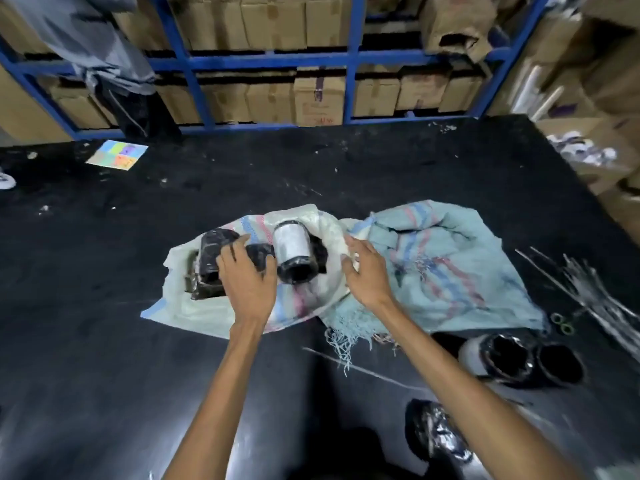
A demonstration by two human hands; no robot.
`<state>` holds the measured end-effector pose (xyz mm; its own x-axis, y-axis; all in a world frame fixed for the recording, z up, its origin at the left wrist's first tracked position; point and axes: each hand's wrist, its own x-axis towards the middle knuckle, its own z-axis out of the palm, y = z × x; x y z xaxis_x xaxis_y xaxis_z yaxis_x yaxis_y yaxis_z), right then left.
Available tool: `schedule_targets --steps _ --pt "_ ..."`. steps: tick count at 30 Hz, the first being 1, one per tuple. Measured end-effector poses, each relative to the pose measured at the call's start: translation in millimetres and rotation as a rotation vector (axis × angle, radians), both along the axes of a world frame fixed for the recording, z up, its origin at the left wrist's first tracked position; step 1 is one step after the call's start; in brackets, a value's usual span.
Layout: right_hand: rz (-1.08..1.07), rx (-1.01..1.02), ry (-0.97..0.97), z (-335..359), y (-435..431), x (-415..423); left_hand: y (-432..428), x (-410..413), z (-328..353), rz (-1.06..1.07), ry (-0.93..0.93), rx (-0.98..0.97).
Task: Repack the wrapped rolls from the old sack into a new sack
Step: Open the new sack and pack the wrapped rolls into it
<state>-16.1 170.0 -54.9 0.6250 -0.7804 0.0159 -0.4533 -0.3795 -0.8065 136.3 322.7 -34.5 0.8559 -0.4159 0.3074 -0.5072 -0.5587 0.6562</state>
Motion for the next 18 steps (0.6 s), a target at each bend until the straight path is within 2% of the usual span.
schedule_targets --steps 2,4,8,11,14,16,18 --pt "-0.044 -0.044 0.050 0.5 -7.9 -68.5 -19.1 -56.1 -4.6 -0.194 0.033 -0.026" --pt "-0.095 -0.095 0.166 0.0 -17.8 -137.2 -39.2 -117.6 -16.1 -0.431 0.148 0.006" --pt "-0.261 -0.114 0.337 0.3 -34.4 -269.3 -74.8 -237.0 -45.1 -0.868 0.276 0.230" --pt "-0.312 -0.129 0.537 -1.4 -42.7 -336.8 -92.3 -297.0 -64.2 -0.999 0.380 0.411" --pt "-0.362 0.025 0.661 -13.0 -51.0 -378.7 -110.3 -327.4 -85.1 -0.967 0.493 0.487" --pt "-0.393 0.135 0.618 -35.0 -59.5 -401.7 -125.1 -343.8 -99.8 -0.944 0.562 0.520" --pt "-0.434 0.252 0.457 -58.4 -64.7 -415.2 -138.1 -353.7 -112.8 -0.929 0.603 0.533"
